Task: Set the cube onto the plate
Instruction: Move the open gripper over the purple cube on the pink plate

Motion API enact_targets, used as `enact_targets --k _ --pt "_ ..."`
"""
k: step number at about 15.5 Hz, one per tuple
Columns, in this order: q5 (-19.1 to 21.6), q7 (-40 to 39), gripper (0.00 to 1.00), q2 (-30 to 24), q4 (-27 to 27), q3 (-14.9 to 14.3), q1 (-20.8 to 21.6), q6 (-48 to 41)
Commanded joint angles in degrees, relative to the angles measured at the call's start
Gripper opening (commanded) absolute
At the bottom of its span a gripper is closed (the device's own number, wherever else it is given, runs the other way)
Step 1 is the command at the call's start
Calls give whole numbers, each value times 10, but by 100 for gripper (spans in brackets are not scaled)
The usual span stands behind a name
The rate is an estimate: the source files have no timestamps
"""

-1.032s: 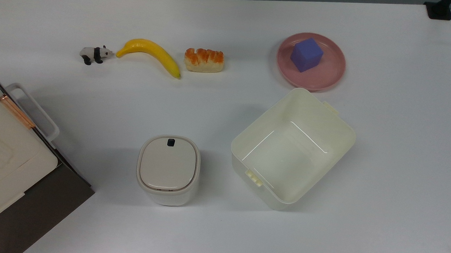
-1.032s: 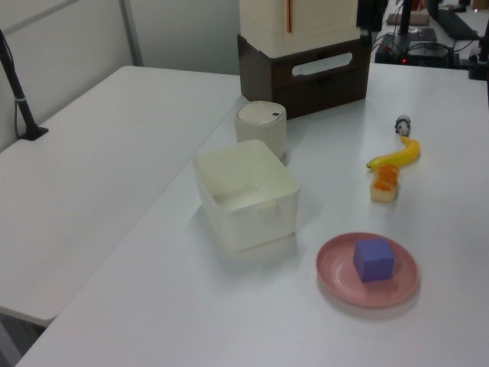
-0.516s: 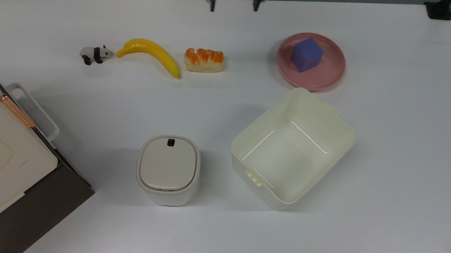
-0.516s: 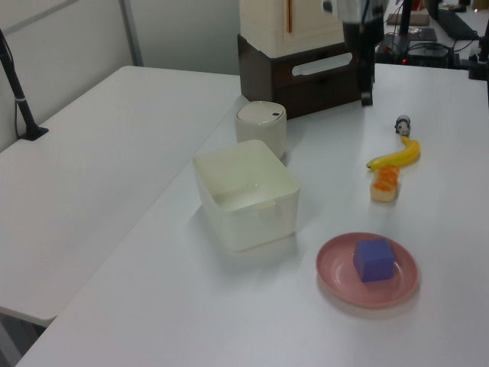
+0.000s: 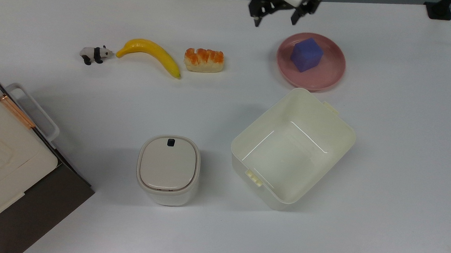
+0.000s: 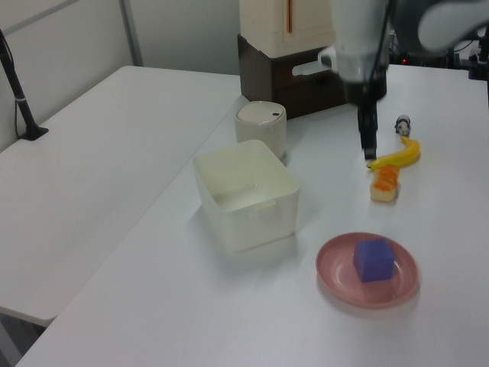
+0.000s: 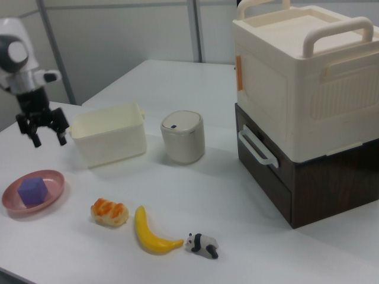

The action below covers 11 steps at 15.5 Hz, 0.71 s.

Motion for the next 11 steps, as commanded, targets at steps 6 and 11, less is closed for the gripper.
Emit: enact_targets --k 6,11 --pt "-34 115 97 19 -50 8 82 73" --pt "-30 168 98 41 -40 55 85 80"
